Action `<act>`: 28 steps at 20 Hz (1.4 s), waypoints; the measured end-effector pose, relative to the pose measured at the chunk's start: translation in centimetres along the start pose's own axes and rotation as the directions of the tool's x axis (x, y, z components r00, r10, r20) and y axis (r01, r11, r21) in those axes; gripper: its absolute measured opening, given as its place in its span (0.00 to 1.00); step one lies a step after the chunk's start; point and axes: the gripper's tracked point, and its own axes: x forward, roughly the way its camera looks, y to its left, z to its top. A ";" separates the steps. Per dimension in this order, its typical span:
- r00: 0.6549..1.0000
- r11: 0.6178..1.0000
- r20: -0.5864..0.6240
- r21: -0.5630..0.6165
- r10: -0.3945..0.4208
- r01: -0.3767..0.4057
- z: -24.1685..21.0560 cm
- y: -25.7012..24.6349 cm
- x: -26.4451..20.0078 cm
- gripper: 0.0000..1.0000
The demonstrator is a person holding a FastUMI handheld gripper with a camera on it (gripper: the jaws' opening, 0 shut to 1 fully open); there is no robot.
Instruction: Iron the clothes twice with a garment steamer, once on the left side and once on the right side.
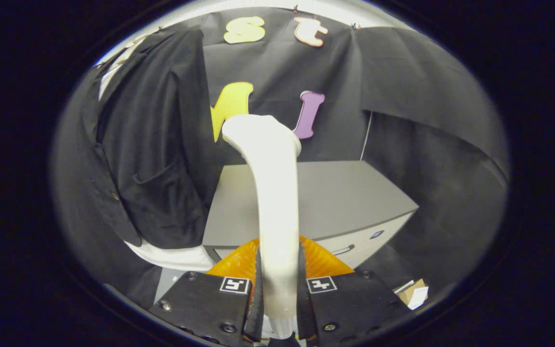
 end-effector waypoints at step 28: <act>0.758 0.964 0.639 -0.095 -0.132 0.249 14.4 15.6 -11.9 0.30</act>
